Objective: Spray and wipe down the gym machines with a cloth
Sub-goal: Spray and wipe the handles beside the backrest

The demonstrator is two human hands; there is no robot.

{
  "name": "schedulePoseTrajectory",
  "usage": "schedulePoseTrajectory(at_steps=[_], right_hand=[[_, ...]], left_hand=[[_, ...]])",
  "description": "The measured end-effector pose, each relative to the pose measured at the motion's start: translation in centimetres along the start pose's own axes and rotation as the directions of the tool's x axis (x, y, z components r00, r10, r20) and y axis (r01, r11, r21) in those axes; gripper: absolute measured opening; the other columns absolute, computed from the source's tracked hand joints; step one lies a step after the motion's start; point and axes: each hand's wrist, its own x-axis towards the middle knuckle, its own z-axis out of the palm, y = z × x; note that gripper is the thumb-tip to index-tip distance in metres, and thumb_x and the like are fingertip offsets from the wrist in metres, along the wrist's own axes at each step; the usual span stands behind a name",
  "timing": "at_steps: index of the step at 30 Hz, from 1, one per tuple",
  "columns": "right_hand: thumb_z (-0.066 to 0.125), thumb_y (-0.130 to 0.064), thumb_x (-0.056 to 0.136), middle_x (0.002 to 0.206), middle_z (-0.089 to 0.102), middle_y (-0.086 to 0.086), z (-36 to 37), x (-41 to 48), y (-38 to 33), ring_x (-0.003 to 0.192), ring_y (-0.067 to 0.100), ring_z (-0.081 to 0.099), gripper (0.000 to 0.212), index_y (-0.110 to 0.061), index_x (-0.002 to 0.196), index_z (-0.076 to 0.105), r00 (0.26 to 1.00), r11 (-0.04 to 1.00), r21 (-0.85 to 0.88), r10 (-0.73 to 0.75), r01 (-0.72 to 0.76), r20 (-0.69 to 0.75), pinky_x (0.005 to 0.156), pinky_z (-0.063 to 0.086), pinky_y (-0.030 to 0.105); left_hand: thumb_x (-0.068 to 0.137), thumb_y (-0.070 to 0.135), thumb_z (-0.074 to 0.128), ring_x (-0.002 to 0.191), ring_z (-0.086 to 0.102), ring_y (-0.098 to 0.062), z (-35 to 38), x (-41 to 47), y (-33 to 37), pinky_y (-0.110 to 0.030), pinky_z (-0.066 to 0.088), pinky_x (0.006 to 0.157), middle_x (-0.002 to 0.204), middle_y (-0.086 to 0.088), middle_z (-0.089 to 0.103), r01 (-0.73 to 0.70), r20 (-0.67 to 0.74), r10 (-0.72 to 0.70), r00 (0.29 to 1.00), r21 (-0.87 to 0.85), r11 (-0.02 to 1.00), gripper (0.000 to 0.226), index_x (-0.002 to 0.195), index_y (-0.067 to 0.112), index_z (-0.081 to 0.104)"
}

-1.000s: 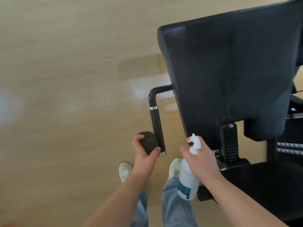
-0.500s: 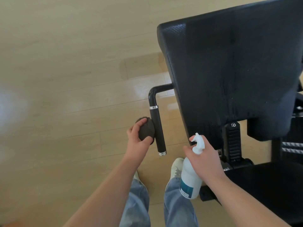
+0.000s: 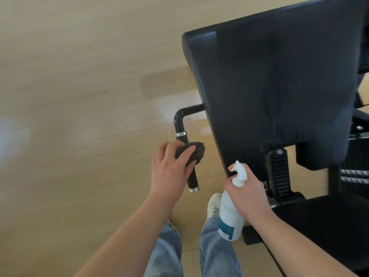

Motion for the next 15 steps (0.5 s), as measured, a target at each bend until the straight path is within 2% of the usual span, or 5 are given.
schedulePoseTrajectory(at_steps=[5, 9, 11, 13, 15], right_hand=[[0.068, -0.029, 0.094, 0.090, 0.057, -0.010, -0.2, 0.4, 0.1, 0.079, 0.014, 0.059, 0.032, -0.038, 0.114, 0.045, 1.000, 1.000, -0.010, 0.008, -0.008, -0.001, 0.060, 0.044, 0.021], [0.065, -0.033, 0.094, 0.091, 0.062, -0.004, -0.6, -0.1, 0.0, 0.080, 0.013, 0.061, 0.027, -0.038, 0.114, 0.047, 1.000, 1.000, -0.004, 0.012, -0.012, 0.025, 0.061, 0.046, 0.025], [0.064, -0.036, 0.094, 0.091, 0.060, -0.006, -0.9, -0.7, -0.3, 0.080, 0.014, 0.061, 0.027, -0.037, 0.115, 0.047, 1.000, 1.000, -0.024, 0.007, -0.006, 0.030, 0.062, 0.047, 0.026], [0.064, -0.037, 0.094, 0.090, 0.058, -0.008, -1.2, -1.3, -0.6, 0.079, 0.015, 0.060, 0.028, -0.036, 0.115, 0.045, 0.999, 0.999, -0.052, -0.004, 0.006, 0.034, 0.062, 0.048, 0.024], [0.063, -0.038, 0.095, 0.090, 0.058, -0.007, -1.6, -1.8, -0.9, 0.080, 0.014, 0.060, 0.028, -0.036, 0.115, 0.045, 0.999, 0.998, -0.066, -0.011, 0.014, 0.046, 0.061, 0.046, 0.023]], left_hand=[[0.093, 0.036, 0.070, 0.106, 0.051, -0.024, 0.4, 1.4, 0.3, -0.040, 0.049, 0.083, 0.121, 0.006, 0.068, -0.187, 0.088, 0.176, 0.980, 0.143, 0.972, 0.031, 0.122, 0.026, 0.072], [0.090, 0.040, 0.067, 0.099, 0.054, -0.020, 1.1, -1.4, 0.8, -0.034, 0.054, 0.079, 0.118, 0.012, 0.072, -0.230, 0.249, 0.205, 0.946, 0.076, 0.970, 0.031, 0.118, 0.029, 0.074], [0.092, 0.041, 0.064, 0.099, 0.053, -0.018, 1.1, -3.6, 1.7, -0.030, 0.055, 0.082, 0.120, 0.014, 0.072, -0.176, 0.363, 0.170, 0.916, -0.018, 0.984, 0.031, 0.120, 0.030, 0.074], [0.100, 0.041, 0.059, 0.105, 0.049, -0.015, 0.9, -4.8, 2.4, -0.027, 0.050, 0.090, 0.126, 0.016, 0.068, -0.030, 0.458, 0.072, 0.886, -0.098, 0.995, 0.031, 0.127, 0.030, 0.070], [0.103, 0.041, 0.055, 0.108, 0.045, -0.012, 0.6, -4.9, 2.8, -0.026, 0.047, 0.093, 0.128, 0.016, 0.066, 0.068, 0.477, 0.007, 0.879, -0.140, 0.988, 0.032, 0.131, 0.031, 0.065]])
